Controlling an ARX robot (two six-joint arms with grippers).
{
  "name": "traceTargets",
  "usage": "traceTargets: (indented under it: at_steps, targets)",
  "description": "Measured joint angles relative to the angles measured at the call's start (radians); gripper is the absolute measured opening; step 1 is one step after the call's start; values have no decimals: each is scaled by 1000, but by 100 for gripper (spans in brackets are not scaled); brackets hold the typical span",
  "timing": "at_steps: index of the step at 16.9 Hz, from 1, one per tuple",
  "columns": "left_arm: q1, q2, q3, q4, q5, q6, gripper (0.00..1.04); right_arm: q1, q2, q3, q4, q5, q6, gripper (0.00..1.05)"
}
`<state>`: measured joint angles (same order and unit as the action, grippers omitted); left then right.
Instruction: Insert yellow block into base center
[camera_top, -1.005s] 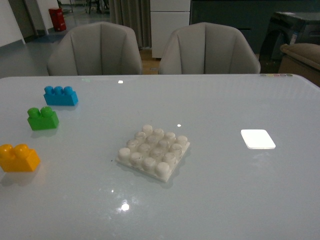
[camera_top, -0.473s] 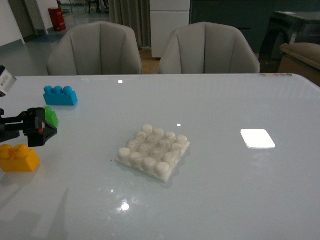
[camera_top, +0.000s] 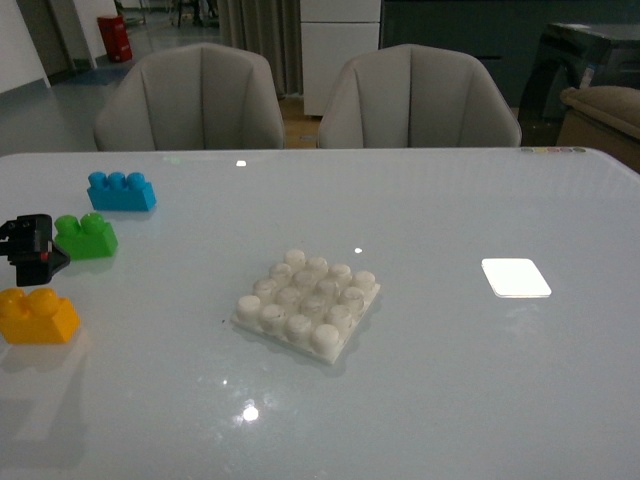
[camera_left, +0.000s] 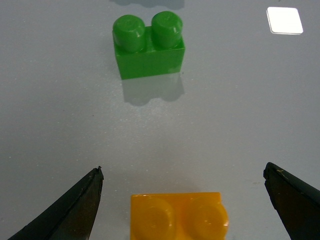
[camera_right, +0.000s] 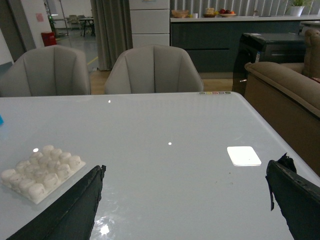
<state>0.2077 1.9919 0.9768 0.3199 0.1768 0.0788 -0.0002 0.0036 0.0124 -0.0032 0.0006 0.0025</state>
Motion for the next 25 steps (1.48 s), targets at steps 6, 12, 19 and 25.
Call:
traceTargets:
  at_steps: [6, 12, 19, 25]
  targets:
    - [32, 67, 2, 5, 3, 10, 98, 0, 0, 0, 0, 0, 0, 98]
    - [38, 126, 16, 6, -3, 34, 98, 0, 0, 0, 0, 0, 0, 98]
    - [38, 126, 16, 4, -1, 45, 67, 0, 0, 0, 0, 0, 0, 98]
    - [8, 62, -6, -21, -10, 61, 66, 0, 0, 0, 0, 0, 0, 98]
